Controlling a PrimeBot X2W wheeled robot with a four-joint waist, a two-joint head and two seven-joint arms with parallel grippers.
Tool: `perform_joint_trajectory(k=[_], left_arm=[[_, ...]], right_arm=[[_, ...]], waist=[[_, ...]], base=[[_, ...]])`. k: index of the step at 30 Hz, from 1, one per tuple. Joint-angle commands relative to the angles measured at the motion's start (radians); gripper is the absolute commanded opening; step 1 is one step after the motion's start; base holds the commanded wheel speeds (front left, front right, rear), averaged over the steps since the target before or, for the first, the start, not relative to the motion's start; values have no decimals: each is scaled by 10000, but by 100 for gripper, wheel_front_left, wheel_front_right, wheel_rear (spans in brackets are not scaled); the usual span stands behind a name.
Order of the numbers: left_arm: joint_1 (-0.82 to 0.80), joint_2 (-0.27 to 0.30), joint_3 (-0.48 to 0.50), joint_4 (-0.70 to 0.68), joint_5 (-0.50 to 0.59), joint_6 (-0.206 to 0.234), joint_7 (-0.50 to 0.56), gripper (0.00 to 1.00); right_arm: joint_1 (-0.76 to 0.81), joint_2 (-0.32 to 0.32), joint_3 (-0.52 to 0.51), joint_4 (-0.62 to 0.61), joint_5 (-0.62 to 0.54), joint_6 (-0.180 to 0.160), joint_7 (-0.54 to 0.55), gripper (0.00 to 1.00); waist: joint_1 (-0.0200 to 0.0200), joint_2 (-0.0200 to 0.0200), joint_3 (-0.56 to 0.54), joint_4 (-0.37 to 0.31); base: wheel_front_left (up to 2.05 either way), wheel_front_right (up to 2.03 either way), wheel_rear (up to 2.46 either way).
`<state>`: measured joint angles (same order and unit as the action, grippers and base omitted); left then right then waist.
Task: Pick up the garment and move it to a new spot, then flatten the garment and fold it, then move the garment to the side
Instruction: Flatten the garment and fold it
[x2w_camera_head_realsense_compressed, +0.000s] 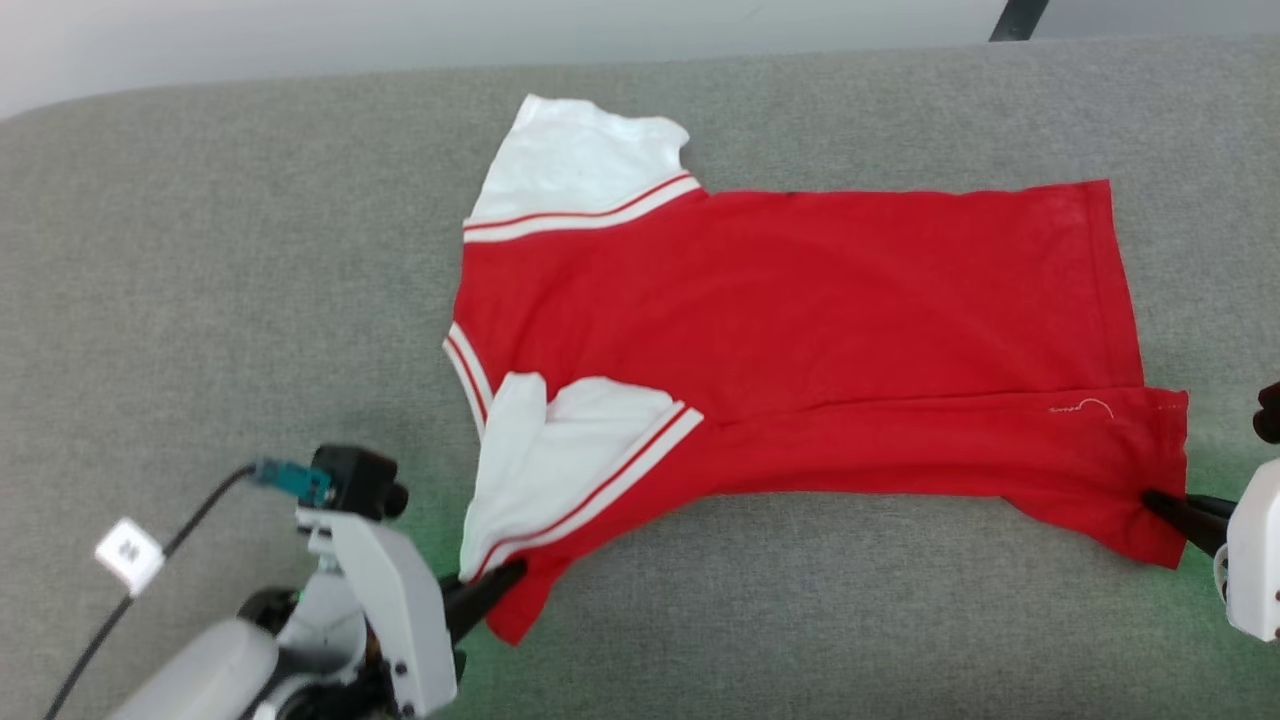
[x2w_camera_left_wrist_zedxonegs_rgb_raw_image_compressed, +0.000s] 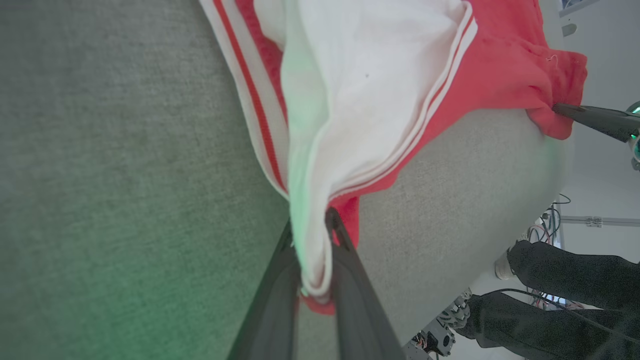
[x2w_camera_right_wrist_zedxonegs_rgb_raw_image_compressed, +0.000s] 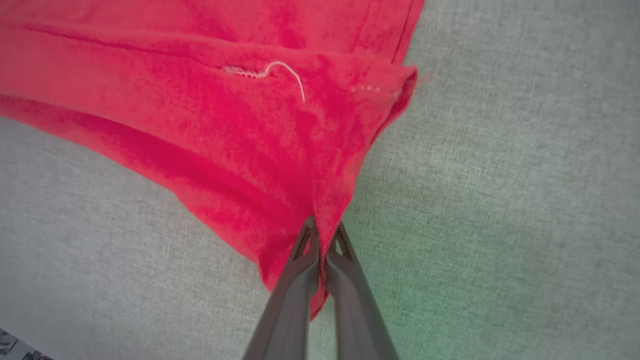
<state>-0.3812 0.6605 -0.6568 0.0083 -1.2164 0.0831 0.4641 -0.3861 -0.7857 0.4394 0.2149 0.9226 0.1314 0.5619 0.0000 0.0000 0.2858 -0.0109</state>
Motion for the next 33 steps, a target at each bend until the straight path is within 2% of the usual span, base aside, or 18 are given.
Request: perform_joint_trajectory(k=[1,7,9,10,11,12,13,18,22,25,27,33], left_arm=[[349,124,42,-283,-57,167,-120,0],[1189,347,247,-1208,-114,691,-550,0],[1279,371,310,-1345,-125,758,-666,4],[1306,366,389,-1401,-137,777,-763,25],[1347,372,458,-1453,-145,810,-864,44],[1393,374,519,-1519,-136,824,-961,78],[1444,368,609,-1586,-147,820,-1088,100],[1788,270,1126,-1877,13,883,-2151,100],[2003,-39,1533,-1718,270,903,-3321,100],[1882,-257,1728,-1238,907,1044,-4310,100],[1741,-590,1841,-915,1118,975,-4929,100],[846,-1081,2214,193,2157,932,-6661,100]], right_arm=[[215,-35,-140,-149,1,-18,17,0],[614,149,-613,-552,-117,-18,-88,0],[702,229,-756,-617,-203,-18,-211,21],[726,266,-845,-652,-262,-18,-320,38],[731,319,-982,-653,-317,-18,-441,67],[749,348,-1119,-671,-395,-18,-561,100],[787,390,-1246,-716,-439,-18,-695,100],[1020,685,-1894,-1028,-726,-18,-1637,100],[1144,1094,-2263,-1314,-1254,-18,-2789,100],[1170,1635,-2526,-1304,-1870,-18,-3999,100],[1183,2045,-2692,-1196,-2269,-18,-4784,100],[904,3336,-3393,-775,-3468,-18,-6889,100]], waist=[[0,0,14,-69],[0,0,-22,-106],[0,0,-42,-82],[0,0,-54,-63],[0,0,-68,-47],[0,0,-82,-25],[0,0,-99,-5],[0,0,-167,67],[0,0,-182,153],[0,0,-185,224],[0,0,-173,264],[0,0,8,184]], base=[[0,0,0],[0,0,0],[0,0,0],[0,0,0],[0,0,0],[0,0,0],[0,0,0],[0,0,0],[0,0,0],[0,0,0],[0,0,0],[0,0,0]])
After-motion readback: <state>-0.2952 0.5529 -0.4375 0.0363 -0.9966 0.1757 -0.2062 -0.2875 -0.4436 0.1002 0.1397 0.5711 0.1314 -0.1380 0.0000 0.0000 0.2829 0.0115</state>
